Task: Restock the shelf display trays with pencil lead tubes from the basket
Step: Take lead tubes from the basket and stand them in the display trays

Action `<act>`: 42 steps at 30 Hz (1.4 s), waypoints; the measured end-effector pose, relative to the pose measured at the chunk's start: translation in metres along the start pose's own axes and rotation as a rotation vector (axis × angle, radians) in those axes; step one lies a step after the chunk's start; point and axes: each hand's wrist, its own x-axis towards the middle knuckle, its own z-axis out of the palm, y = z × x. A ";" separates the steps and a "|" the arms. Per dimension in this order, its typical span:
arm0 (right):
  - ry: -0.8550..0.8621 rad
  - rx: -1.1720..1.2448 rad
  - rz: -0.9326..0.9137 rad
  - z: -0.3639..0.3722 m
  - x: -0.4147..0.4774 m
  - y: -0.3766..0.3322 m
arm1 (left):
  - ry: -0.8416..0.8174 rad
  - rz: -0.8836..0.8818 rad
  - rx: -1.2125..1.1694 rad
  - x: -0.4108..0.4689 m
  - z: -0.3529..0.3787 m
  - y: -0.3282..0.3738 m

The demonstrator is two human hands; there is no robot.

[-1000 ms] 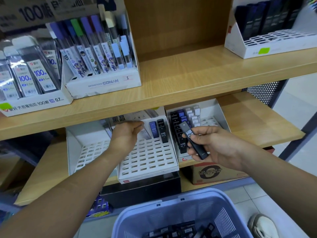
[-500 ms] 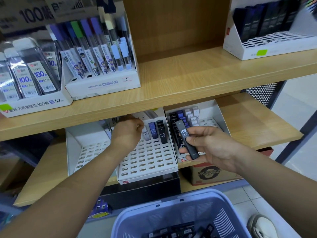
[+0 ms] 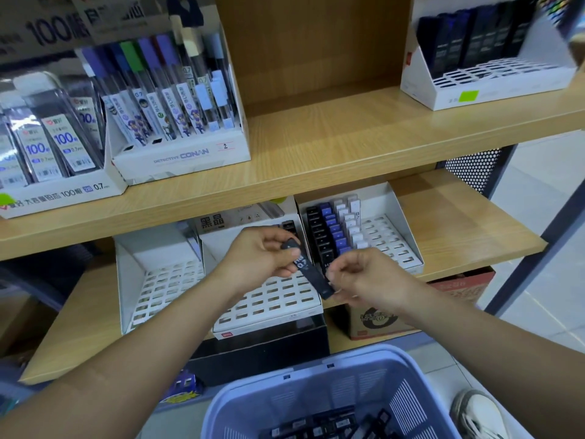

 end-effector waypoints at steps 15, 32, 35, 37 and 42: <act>-0.091 -0.957 -0.235 0.041 0.003 0.021 | 0.248 0.181 0.188 0.027 -0.013 -0.047; -0.026 -0.860 -0.196 0.040 0.016 0.025 | 0.255 0.295 0.391 0.038 -0.004 -0.040; 0.010 -0.832 -0.175 0.042 0.020 0.030 | 0.265 0.334 0.401 0.040 -0.005 -0.039; 0.023 -0.811 -0.164 0.042 0.022 0.033 | 0.268 0.332 0.409 0.041 -0.008 -0.039; 0.034 -0.808 -0.201 0.046 0.022 0.031 | 0.300 0.341 0.415 0.037 -0.017 -0.042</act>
